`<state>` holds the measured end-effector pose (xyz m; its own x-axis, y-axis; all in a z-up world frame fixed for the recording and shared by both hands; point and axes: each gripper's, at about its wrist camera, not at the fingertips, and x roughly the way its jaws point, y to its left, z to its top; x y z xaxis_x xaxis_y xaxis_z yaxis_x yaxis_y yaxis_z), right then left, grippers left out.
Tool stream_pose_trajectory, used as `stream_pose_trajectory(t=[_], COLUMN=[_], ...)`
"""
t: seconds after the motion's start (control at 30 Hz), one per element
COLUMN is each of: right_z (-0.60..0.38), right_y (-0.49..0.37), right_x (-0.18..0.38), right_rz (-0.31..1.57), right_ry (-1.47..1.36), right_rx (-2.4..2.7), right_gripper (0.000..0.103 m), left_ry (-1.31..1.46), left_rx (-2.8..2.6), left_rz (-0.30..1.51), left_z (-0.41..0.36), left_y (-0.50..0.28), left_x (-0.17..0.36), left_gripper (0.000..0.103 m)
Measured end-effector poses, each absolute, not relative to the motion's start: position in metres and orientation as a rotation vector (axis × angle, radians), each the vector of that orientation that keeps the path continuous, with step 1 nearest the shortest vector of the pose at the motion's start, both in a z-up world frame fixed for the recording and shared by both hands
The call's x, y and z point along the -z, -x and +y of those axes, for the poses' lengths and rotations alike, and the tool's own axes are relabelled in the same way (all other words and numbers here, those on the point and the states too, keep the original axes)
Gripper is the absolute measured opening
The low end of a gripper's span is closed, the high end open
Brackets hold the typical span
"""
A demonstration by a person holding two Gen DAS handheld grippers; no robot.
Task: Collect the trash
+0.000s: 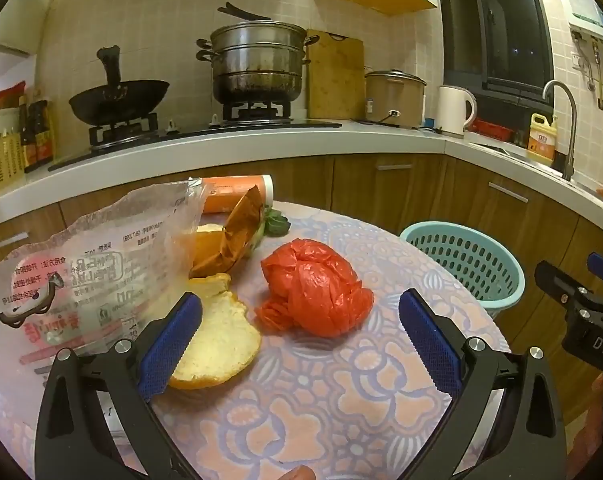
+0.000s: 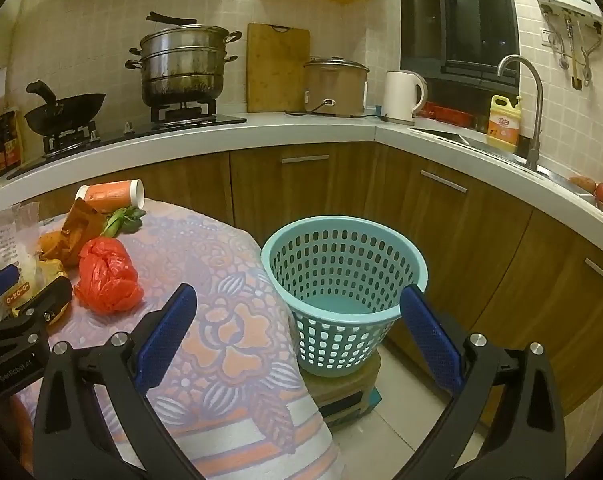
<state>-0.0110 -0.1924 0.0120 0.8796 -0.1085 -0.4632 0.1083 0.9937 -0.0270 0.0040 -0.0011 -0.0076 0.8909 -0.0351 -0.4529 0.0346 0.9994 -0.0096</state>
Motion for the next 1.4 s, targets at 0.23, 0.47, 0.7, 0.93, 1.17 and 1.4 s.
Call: stream_pose_trajectory(t=[0.23,0.47,0.7,0.93,1.17,1.4], right_z=[-0.189,-0.188,-0.189,-0.2,-0.2,-0.201], right_y=[0.013,0.016,0.013,0.009,0.008,0.007], right_x=[-0.011,-0.014,-0.011,-0.007,-0.006,-0.003], right_rz=[0.477,0.453,0.47,0.491,0.493,0.505], right_ry=[0.022,0.033,0.026,-0.025,-0.021,-0.021], right_rx=[0.101,0.1,0.096,0.093,0.1,0.096], right_gripper=[0.096,0.096,0.093,0.093,0.092,0.092], left_ry=[0.005,-0.007,-0.006,-0.008,-0.001,0.007], left_rx=[0.056,0.064,0.066,0.067,0.076,0.075], left_rz=[0.486,0.482,0.482,0.478,0.492,0.497], left_z=[0.0,-0.004,-0.006,-0.007,-0.005,-0.004], left_y=[-0.007,-0.006,-0.004,-0.003,-0.006,-0.007], left_x=[0.011,0.011,0.011,0.01,0.011,0.012], left_gripper=[0.096,0.096,0.096,0.096,0.096,0.096])
